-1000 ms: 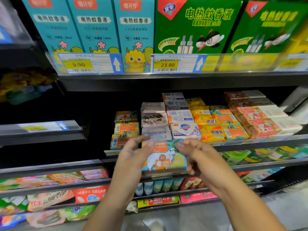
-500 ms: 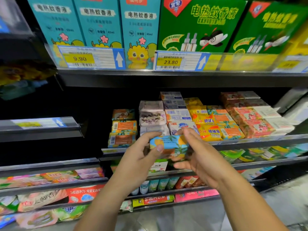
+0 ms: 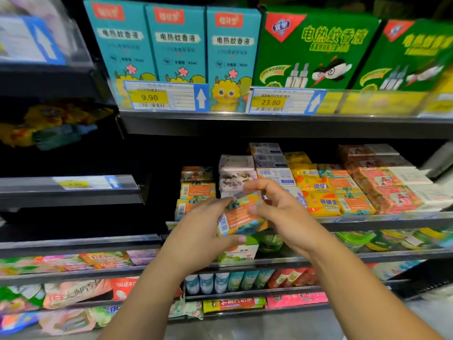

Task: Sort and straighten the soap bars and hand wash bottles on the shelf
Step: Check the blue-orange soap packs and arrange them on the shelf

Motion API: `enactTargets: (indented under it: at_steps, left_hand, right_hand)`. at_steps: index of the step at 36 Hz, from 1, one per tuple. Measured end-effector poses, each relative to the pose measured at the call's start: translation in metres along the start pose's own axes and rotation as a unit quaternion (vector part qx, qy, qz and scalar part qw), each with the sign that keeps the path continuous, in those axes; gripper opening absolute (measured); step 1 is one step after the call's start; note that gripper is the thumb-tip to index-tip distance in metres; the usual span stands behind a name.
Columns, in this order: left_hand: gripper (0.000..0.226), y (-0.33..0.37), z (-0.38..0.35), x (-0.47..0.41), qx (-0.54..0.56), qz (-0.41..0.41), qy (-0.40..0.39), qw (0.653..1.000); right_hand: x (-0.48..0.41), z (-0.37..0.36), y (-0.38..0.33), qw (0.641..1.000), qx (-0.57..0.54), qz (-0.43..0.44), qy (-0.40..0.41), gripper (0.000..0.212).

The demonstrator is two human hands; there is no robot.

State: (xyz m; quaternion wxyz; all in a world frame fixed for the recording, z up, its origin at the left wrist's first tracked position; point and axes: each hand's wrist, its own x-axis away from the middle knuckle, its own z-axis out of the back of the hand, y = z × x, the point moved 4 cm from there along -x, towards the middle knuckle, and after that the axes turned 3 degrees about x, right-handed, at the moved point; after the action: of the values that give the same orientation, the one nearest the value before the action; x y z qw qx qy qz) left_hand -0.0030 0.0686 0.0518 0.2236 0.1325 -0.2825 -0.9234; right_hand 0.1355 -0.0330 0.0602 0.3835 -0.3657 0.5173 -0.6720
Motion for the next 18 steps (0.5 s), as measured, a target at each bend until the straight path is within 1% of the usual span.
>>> enactTargets:
  at_steps: [2, 3, 5, 6, 7, 9, 11, 12, 14, 15, 16, 18]
  left_hand:
    - [0.081, -0.012, 0.001, 0.0, 0.013, 0.032, 0.02, 0.999]
    - [0.078, -0.017, 0.002, 0.0, 0.014, 0.046, 0.035, 0.998]
    - [0.072, -0.033, 0.004, -0.006, 0.005, 0.058, 0.073, 0.996]
    - [0.069, -0.042, 0.006, -0.011, 0.001, 0.061, 0.099, 0.993]
    - [0.066, -0.052, 0.006, -0.018, 0.003, 0.07, 0.125, 0.99]
    - [0.063, -0.07, 0.009, -0.032, 0.016, 0.105, 0.174, 0.979]
    - [0.066, -0.087, 0.01, -0.045, 0.01, 0.146, 0.219, 0.965]
    - [0.067, -0.095, 0.009, -0.051, -0.007, 0.146, 0.242, 0.959]
    - [0.066, -0.105, 0.01, -0.061, -0.044, 0.132, 0.28, 0.95]
    - [0.067, -0.105, 0.012, -0.067, -0.053, 0.143, 0.28, 0.948]
    - [0.069, -0.107, 0.013, -0.074, -0.053, 0.167, 0.271, 0.946]
    - [0.071, -0.11, 0.013, -0.091, -0.099, 0.216, 0.248, 0.939]
  right_hand:
    - [-0.012, 0.007, 0.0, 0.999, 0.022, 0.002, 0.027, 0.024]
    - [-0.02, 0.012, 0.001, 0.997, 0.06, 0.01, 0.051, 0.019]
    - [-0.037, 0.023, 0.003, 0.975, 0.198, 0.028, 0.098, 0.016]
    - [-0.046, 0.027, 0.004, 0.951, 0.286, 0.032, 0.109, 0.023]
    - [-0.054, 0.029, 0.005, 0.924, 0.366, 0.038, 0.105, 0.038]
    - [-0.067, 0.028, 0.008, 0.88, 0.47, 0.038, 0.059, 0.066]
    - [-0.076, 0.024, 0.009, 0.86, 0.511, 0.009, -0.003, 0.08]
    - [-0.08, 0.022, 0.012, 0.848, 0.53, 0.0, -0.024, 0.084]
    - [-0.091, 0.02, 0.018, 0.811, 0.583, 0.01, -0.04, 0.099]
    - [-0.097, 0.02, 0.024, 0.799, 0.599, 0.014, -0.047, 0.108]
    - [-0.102, 0.02, 0.031, 0.796, 0.603, 0.014, -0.054, 0.116]
    - [-0.109, 0.023, 0.043, 0.8, 0.598, 0.004, -0.055, 0.123]
